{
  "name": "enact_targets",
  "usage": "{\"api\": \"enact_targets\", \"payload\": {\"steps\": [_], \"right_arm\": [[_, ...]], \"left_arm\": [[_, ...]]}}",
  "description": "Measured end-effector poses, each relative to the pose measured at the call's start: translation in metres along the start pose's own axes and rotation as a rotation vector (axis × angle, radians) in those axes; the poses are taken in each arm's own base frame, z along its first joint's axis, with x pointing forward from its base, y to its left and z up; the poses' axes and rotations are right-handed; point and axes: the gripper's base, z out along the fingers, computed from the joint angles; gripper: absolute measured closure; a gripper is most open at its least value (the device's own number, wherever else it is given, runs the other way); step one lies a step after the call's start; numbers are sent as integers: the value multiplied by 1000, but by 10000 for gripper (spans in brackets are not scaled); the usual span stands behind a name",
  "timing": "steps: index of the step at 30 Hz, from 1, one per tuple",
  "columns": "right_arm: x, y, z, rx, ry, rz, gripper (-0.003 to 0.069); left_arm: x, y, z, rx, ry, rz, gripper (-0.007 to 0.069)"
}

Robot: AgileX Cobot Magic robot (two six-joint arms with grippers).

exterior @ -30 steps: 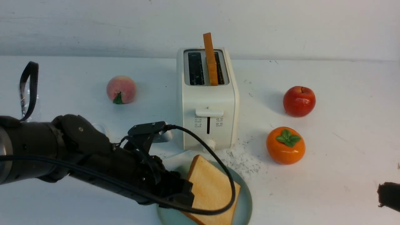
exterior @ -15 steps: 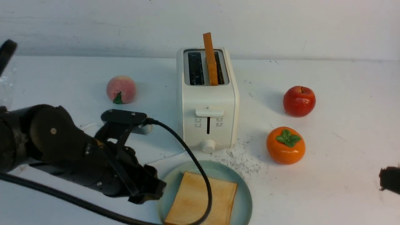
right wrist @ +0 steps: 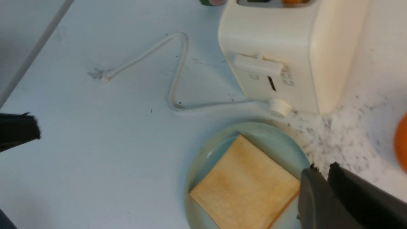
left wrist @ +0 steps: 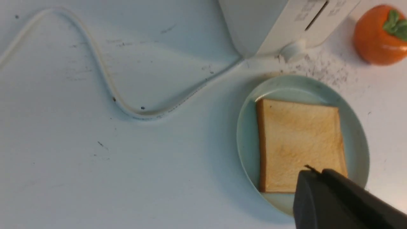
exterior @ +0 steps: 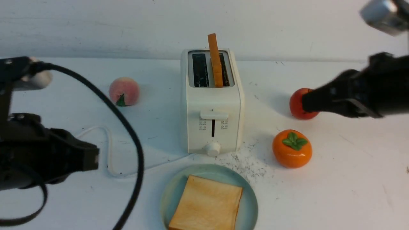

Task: Take toasted bread from bread machine on white table place on plate.
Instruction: 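Grasp the toast slice in the toaster and pull it up out of the slot with the right gripper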

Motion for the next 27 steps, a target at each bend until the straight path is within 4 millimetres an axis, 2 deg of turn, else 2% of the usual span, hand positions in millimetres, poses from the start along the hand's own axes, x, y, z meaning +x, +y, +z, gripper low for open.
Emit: {"api": "enact_targets", "payload": {"steps": [3,4,7,8,12,14,15,17,18,23,25,27], "right_arm": [[-22,2,42,-3,16,-46,569],[-25,3,43,-5,11,-53,567],[-48,0,76,0,-2,-45,501],[-49,0,78,1,-4,-43,496],[-77,-9,113,13,-50,-42,358],[-82,-11,120,16,-62,-43,321],[-86,-18,136,21,-60,-41,274],[-89,-23,149,25,-61,-36,237],[-90,-23,150,25,-65,-37,230],[-89,-43,188,52,-74,8,205],[-88,-46,194,54,-76,23,211],[-89,-48,200,50,-89,37,254]], "left_arm": [[13,3,-25,18,-35,-28,638],[15,3,-27,20,-39,-35,638],[31,8,-44,28,-40,-75,638],[32,8,-45,29,-38,-77,638],[55,14,-59,61,-65,-92,638],[60,15,-62,70,-73,-95,638],[68,17,-66,86,-85,-102,638],[76,19,-69,104,-94,-110,638],[77,19,-69,106,-95,-111,638],[90,22,-77,133,-105,-120,638],[91,22,-78,135,-107,-119,638],[93,23,-80,136,-105,-117,638]]}}
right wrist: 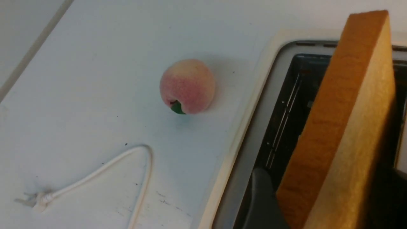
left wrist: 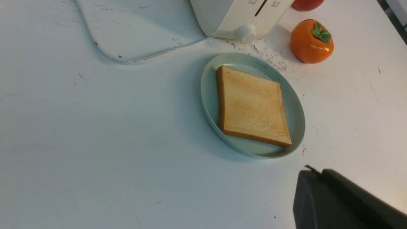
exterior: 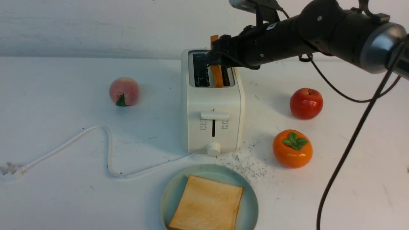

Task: Take toasted bread from bread machine on white table place on plate.
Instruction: 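Grasp the toast slice in the toaster and pull it up out of the slot with the right gripper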

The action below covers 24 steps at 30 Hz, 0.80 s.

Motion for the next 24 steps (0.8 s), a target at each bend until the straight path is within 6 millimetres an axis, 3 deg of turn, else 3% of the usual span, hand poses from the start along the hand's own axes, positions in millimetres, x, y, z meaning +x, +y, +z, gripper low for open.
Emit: {"api": "enact_targets", "payload": {"steps": [3,6,9,20,24], "right_arm": [[-1,1,0,-2,-5,0,388],[-4,2,-3,1,-11,-17,582],[-7,5,-8,7,-22,-38,652],[-33,26,-53,2,-118,-113,651],[-34,27,-55,0,-120,-119,608]], "left_arm": [[1,0,0,-1,3,0,638],[1,1,0,-2,3,0,638],[1,1,0,-4,2,2,638],[1,3,0,-24,7,16,638],[1,3,0,-30,7,21,638]]}}
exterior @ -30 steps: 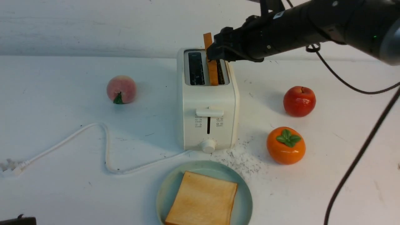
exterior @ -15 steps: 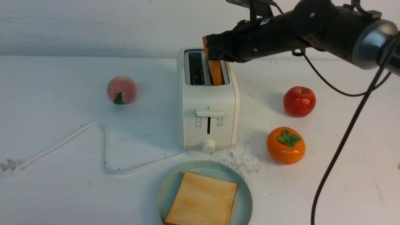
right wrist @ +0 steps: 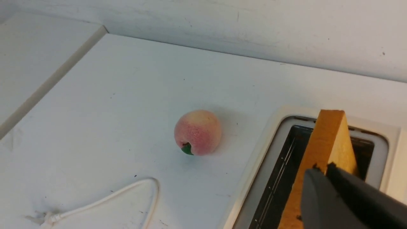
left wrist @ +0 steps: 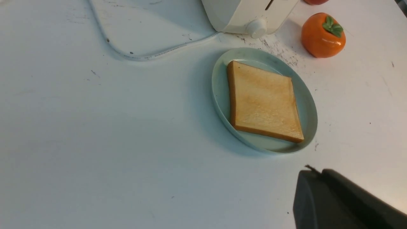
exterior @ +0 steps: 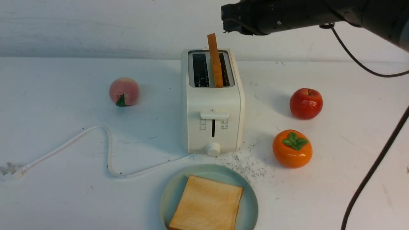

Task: Take toasted bread from bread machine on white table place on plate.
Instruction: 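Grasp the toast slice in the toaster and pull it up out of the slot with the right gripper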

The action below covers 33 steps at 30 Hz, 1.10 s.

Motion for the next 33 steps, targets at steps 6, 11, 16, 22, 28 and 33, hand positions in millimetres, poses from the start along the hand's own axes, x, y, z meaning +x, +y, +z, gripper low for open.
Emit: {"api": "enact_targets", "payload": {"steps": [6,11,16,22,28,33], "right_arm": [[15,-2,18,-5,48,6,367],[34,7,40,-25,107,-14,128],[49,2,55,3,158,-47,81],[53,-10,56,103,188,-70,334],[47,-10,42,153,225,-124,550],[20,7,0,147,191,-154,547]], "left_arm": [[1,1,0,-13,6,8,638],[1,2,0,-17,11,9,638],[1,2,0,-21,13,12,638],[2,3,0,-33,19,19,638],[3,6,0,-61,37,34,638],[4,7,0,-73,41,41,638]]}}
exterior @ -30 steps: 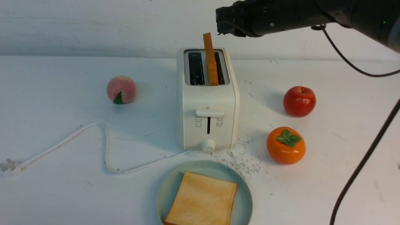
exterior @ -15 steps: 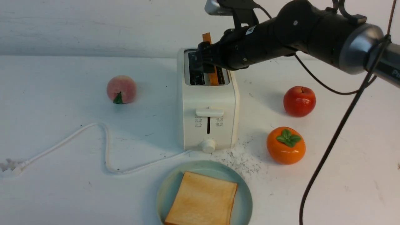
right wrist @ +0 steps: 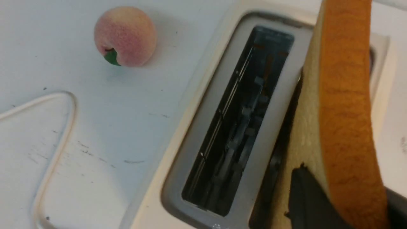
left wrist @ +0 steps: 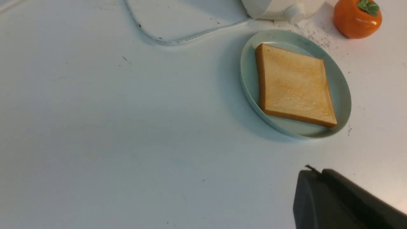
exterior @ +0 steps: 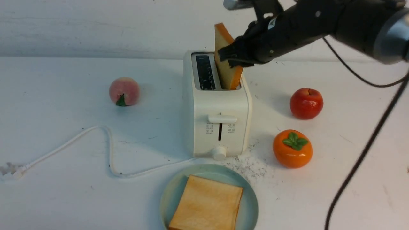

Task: Take toasted bread from bread machine on white table place on plate.
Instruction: 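Grasp the toast slice in the toaster and pull it up out of the slot with the right gripper, then place the held slice of bread on top of the slice on the plate with the right gripper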

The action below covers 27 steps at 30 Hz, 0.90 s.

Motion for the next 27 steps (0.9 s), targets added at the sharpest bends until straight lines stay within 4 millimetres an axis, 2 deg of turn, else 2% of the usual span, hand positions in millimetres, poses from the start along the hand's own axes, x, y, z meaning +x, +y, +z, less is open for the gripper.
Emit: {"api": "enact_targets", "payload": {"steps": [1,2,3,4,5,6,8,11,15,19,20,21,27], "right_arm": [[-9,4,-23,-3,-26,-9,547],[-12,5,-32,-4,-37,-12,547],[-24,11,-74,-9,-82,-27,547],[-28,15,-101,-15,-99,-35,547],[-30,18,-118,-21,-106,-40,547],[-30,19,-122,-23,-97,-41,547],[-26,27,-163,-54,-62,-76,547],[-14,33,-176,-111,59,-113,547],[1,42,-171,-234,192,-124,547],[26,52,-144,-409,281,-119,547],[28,52,-143,-417,286,-119,547],[48,54,-126,-494,348,-112,547],[105,53,-75,-611,447,-119,547]], "left_arm": [[0,0,0,-2,-1,1,638],[0,0,0,-2,0,1,638],[0,0,0,-4,0,3,638],[0,1,0,-7,-1,5,638],[0,1,0,-10,-3,7,638],[0,1,0,-11,-3,8,638],[-1,2,0,-22,-15,19,638],[-2,2,0,-27,-25,25,638],[-3,3,0,-33,-34,32,638],[-3,3,0,-36,-34,34,638],[-3,3,0,-36,-34,34,638],[-1,4,3,-39,-28,33,638],[12,10,15,-52,33,20,638]]}}
